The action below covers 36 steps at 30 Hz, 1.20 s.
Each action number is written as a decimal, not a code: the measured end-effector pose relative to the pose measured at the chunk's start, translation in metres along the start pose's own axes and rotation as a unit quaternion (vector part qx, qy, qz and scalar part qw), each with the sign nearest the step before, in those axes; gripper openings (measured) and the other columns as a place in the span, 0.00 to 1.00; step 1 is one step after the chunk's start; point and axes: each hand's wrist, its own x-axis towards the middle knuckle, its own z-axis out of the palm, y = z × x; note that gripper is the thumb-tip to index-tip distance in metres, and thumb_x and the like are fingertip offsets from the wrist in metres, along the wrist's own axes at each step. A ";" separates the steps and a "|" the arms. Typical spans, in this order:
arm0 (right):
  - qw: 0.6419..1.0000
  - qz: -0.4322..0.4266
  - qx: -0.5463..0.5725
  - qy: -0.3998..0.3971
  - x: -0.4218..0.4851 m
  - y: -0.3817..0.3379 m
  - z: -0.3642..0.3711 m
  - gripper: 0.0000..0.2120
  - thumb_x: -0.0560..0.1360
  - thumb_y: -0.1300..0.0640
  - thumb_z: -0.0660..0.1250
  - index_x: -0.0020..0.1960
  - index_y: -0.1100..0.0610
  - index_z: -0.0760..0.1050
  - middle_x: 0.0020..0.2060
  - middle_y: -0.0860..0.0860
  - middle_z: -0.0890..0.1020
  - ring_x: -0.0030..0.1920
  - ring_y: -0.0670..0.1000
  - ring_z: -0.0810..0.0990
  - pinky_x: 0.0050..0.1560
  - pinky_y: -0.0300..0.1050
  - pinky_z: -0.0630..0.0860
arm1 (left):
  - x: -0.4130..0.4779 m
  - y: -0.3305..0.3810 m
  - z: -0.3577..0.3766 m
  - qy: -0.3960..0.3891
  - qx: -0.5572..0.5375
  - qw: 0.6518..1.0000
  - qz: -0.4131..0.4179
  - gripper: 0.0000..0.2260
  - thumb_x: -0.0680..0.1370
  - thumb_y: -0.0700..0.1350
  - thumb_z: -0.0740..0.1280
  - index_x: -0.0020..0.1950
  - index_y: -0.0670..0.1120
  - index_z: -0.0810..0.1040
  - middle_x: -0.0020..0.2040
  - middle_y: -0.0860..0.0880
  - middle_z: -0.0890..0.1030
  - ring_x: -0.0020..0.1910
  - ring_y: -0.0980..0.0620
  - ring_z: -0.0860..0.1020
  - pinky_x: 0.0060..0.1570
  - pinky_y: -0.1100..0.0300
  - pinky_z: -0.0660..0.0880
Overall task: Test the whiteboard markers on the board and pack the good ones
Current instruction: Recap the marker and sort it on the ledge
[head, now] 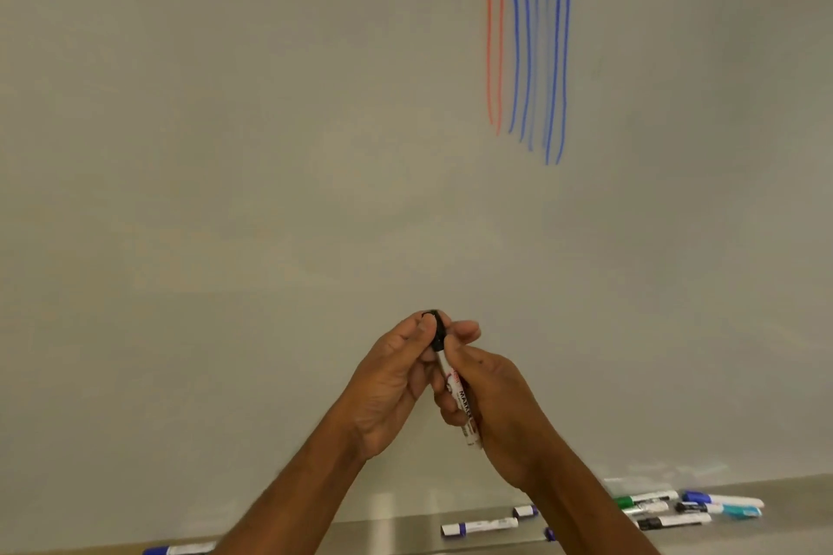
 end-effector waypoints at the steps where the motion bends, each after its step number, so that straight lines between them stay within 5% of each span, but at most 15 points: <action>1: 1.000 -0.001 0.013 -0.010 -0.001 -0.006 0.002 0.22 0.82 0.45 0.59 0.42 0.61 0.78 0.33 0.56 0.77 0.28 0.49 0.69 0.29 0.41 0.64 | 0.000 0.006 0.002 -0.009 0.000 1.000 0.005 0.16 0.83 0.51 0.61 0.61 0.41 0.76 0.63 0.39 0.82 0.34 0.50 0.78 0.36 0.59 0.79; 4: 0.999 -0.018 0.027 -0.016 -0.002 -0.023 0.005 0.22 0.82 0.44 0.60 0.38 0.58 0.79 0.29 0.54 0.74 0.24 0.47 0.64 0.25 0.40 0.57 | 0.002 0.021 0.010 -0.032 -0.006 0.999 0.019 0.15 0.84 0.50 0.60 0.61 0.40 0.76 0.63 0.38 0.82 0.33 0.52 0.80 0.40 0.59 0.80; 7: 0.999 -0.021 0.018 0.020 -0.006 -0.039 0.009 0.20 0.79 0.43 0.64 0.36 0.56 0.80 0.27 0.53 0.73 0.23 0.46 0.62 0.23 0.37 0.56 | 0.003 0.033 0.018 -0.026 -0.028 0.999 0.035 0.14 0.83 0.48 0.61 0.60 0.39 0.76 0.61 0.35 0.82 0.53 0.47 0.85 0.51 0.56 0.82; 10: 0.999 -0.028 0.010 0.043 -0.008 -0.053 0.009 0.20 0.77 0.41 0.66 0.38 0.57 0.78 0.27 0.53 0.72 0.23 0.46 0.61 0.23 0.37 0.55 | 0.006 0.042 0.026 -0.015 -0.035 0.998 0.048 0.13 0.83 0.48 0.63 0.59 0.39 0.77 0.60 0.35 0.83 0.66 0.40 0.78 0.66 0.48 0.76; 13: 0.997 -0.036 -0.001 0.074 -0.013 -0.061 0.008 0.22 0.75 0.39 0.68 0.38 0.58 0.77 0.26 0.54 0.71 0.23 0.46 0.61 0.24 0.37 0.54 | 0.013 0.058 0.033 0.010 -0.052 0.996 0.073 0.11 0.81 0.47 0.64 0.57 0.40 0.77 0.57 0.36 0.84 0.64 0.38 0.81 0.63 0.43 0.76; 17: 0.993 -0.063 -0.024 0.096 -0.019 -0.070 0.001 0.23 0.77 0.39 0.65 0.38 0.57 0.81 0.28 0.54 0.70 0.24 0.46 0.62 0.24 0.37 0.56 | 0.024 0.087 0.039 0.053 -0.061 0.989 0.121 0.12 0.82 0.47 0.63 0.57 0.40 0.77 0.56 0.38 0.85 0.60 0.39 0.83 0.57 0.49 0.82; 22: 0.984 -0.171 0.022 0.040 -0.020 -0.109 -0.023 0.11 0.81 0.55 0.63 0.56 0.54 0.82 0.37 0.59 0.79 0.26 0.49 0.68 0.23 0.38 0.63 | 0.035 0.110 0.051 0.126 0.008 0.971 0.202 0.14 0.80 0.49 0.65 0.60 0.40 0.79 0.51 0.39 0.86 0.54 0.42 0.86 0.54 0.53 0.83; 25: 0.968 -0.242 0.035 0.057 -0.018 -0.136 -0.035 0.11 0.79 0.61 0.65 0.58 0.54 0.81 0.43 0.60 0.82 0.31 0.51 0.72 0.27 0.39 0.67 | 0.041 0.123 0.059 0.156 0.089 0.945 0.275 0.12 0.82 0.48 0.65 0.59 0.43 0.80 0.50 0.44 0.87 0.53 0.46 0.86 0.54 0.53 0.82; 31: 0.933 -0.231 0.274 -0.035 -0.008 -0.183 -0.059 0.14 0.75 0.68 0.62 0.57 0.64 0.82 0.46 0.63 0.80 0.41 0.54 0.79 0.39 0.42 0.81 | 0.063 0.143 0.065 0.198 0.251 0.850 0.418 0.09 0.84 0.47 0.62 0.59 0.49 0.80 0.56 0.58 0.85 0.62 0.58 0.80 0.62 0.63 0.74; 34: 0.933 -0.279 0.226 -0.011 -0.001 -0.198 -0.064 0.14 0.75 0.66 0.66 0.59 0.62 0.81 0.47 0.61 0.81 0.46 0.55 0.81 0.45 0.45 0.82 | 0.081 0.150 0.060 0.212 0.314 0.812 0.445 0.13 0.84 0.49 0.61 0.66 0.53 0.78 0.64 0.63 0.80 0.69 0.62 0.74 0.63 0.72 0.70; 36: 0.934 -0.326 0.137 0.053 0.004 -0.206 -0.063 0.12 0.77 0.56 0.67 0.58 0.58 0.83 0.47 0.60 0.83 0.48 0.55 0.82 0.50 0.50 0.80 | 0.093 0.153 0.056 0.230 0.356 0.780 0.461 0.16 0.83 0.51 0.60 0.71 0.56 0.75 0.71 0.61 0.75 0.73 0.60 0.70 0.70 0.65 0.67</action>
